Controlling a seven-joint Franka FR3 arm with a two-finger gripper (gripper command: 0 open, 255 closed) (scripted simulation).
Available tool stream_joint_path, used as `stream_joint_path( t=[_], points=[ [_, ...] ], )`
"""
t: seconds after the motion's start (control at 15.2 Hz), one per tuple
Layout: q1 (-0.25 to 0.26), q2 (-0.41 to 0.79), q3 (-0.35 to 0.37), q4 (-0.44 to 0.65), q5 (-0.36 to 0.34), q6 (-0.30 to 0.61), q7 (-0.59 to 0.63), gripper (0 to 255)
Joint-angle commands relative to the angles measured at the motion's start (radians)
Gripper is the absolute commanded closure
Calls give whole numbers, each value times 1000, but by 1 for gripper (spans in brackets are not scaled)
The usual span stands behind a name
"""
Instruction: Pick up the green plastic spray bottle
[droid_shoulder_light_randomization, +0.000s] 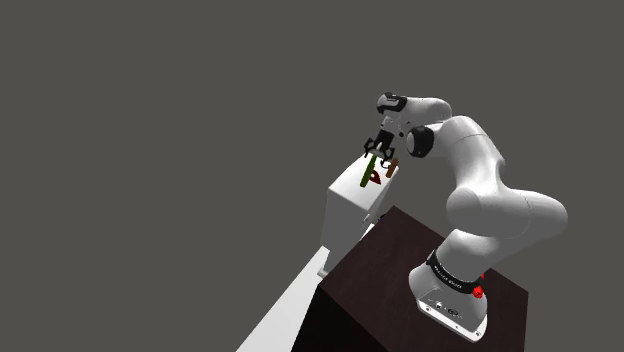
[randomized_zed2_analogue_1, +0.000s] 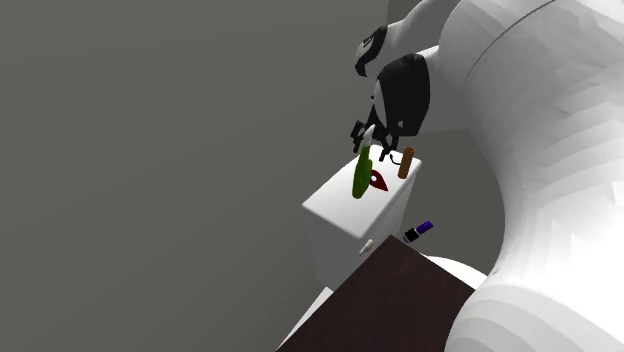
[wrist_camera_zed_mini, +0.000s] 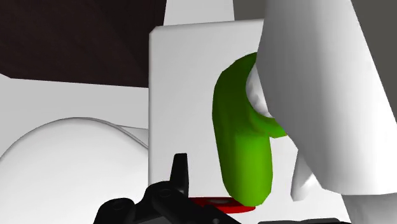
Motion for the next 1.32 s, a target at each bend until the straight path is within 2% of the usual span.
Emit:
stream_joint_path(
  t=[0.0,0.13,0.2,0.73,1.25],
  points=[
    [-6,27,3,24,0,5,1,0],
    [-8,38,4,37,0,4,3,0],
    [-13,48,6,54,0,-2,6,255],
    [-14,52,7,64,-1,-6,8,255],
    [12,-64,-9,-61,-1,-8,-7,255]
  ],
)
